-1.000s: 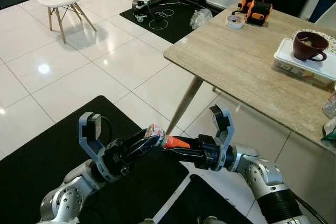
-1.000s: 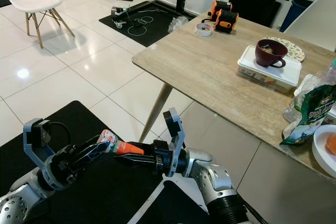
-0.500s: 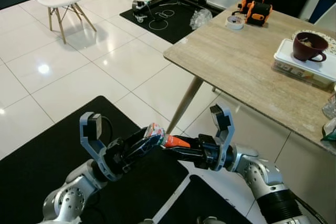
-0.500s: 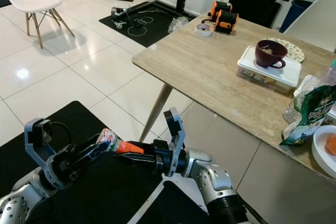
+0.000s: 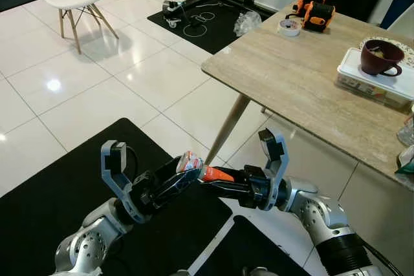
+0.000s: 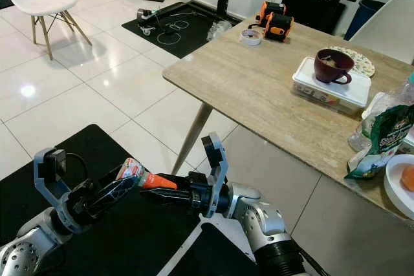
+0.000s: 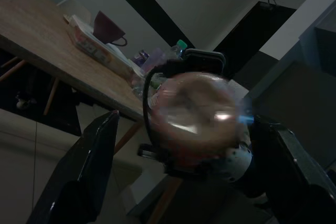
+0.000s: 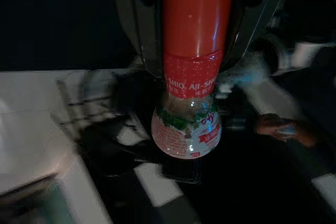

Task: Restocking fridge

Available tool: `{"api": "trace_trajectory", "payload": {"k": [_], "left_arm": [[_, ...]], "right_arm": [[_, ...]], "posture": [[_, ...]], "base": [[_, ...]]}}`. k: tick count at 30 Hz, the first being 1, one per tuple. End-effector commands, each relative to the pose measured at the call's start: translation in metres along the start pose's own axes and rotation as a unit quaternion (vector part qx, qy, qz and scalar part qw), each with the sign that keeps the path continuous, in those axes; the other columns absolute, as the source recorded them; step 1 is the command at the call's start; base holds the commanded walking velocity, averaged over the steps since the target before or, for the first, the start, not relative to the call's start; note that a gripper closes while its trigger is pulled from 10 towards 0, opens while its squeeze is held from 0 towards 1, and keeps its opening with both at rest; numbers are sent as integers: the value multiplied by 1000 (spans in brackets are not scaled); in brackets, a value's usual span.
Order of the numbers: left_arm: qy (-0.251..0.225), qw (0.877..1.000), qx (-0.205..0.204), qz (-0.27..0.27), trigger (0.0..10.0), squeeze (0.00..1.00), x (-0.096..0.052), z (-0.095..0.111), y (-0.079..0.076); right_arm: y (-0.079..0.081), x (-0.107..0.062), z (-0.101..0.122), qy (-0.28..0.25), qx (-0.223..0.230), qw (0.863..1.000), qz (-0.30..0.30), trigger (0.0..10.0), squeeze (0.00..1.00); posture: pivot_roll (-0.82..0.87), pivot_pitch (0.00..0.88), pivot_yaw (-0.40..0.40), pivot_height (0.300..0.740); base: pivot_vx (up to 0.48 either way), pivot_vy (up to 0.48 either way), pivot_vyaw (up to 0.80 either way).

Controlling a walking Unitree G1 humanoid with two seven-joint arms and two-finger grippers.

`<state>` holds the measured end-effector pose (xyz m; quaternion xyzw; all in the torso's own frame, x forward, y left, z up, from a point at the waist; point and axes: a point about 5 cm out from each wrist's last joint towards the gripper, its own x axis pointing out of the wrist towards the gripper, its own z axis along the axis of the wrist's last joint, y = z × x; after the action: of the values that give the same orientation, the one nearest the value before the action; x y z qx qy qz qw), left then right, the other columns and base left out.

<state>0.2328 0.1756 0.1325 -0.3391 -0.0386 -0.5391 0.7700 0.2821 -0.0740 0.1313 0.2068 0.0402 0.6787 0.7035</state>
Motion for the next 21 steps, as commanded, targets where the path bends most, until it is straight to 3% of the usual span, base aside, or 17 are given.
{"api": "trace_trajectory", "payload": {"k": [1,4,6,10,13,17,18,19,21], "left_arm": [[-7,1000,-5,12,10000,0,-3,-4,2],[-11,999,-21,46,10000,0,-14,-14,9],[-11,998,-24,53,10000,0,-17,-16,10],[-8,992,-64,109,10000,0,-39,-40,18],[-5,989,-74,128,10000,0,-45,-48,20],[15,973,-105,204,10000,0,-68,-73,29],[15,973,-105,204,10000,0,-68,-73,29],[18,966,-108,235,10000,0,-75,-80,34],[35,930,-85,357,10000,0,-98,-94,49]], "right_arm": [[-10,-9,-3,7,-15,998,-53,0,0],[-33,-27,-9,27,-14,985,-170,0,0],[-37,-31,-10,31,-12,981,-190,0,0],[-47,-61,-32,104,-3,954,-281,0,0],[-48,-67,-37,112,1,948,-299,0,0],[-54,-88,-50,121,13,920,-373,0,0],[-54,-88,-50,121,13,920,-373,0,0],[-54,-95,-56,134,16,908,-397,0,0],[-53,-116,-76,167,32,867,-468,0,0]], "posture": [[32,82,-32,740],[30,81,-32,740],[30,81,-32,740],[30,81,-32,740],[25,79,-37,740],[22,76,-39,740],[22,76,-39,740],[21,75,-39,740],[15,68,-40,740]], "base": [[0,0,0],[0,0,0],[0,0,0],[0,0,0],[0,0,0],[0,0,0],[0,0,0],[0,0,0],[0,0,0]]}}
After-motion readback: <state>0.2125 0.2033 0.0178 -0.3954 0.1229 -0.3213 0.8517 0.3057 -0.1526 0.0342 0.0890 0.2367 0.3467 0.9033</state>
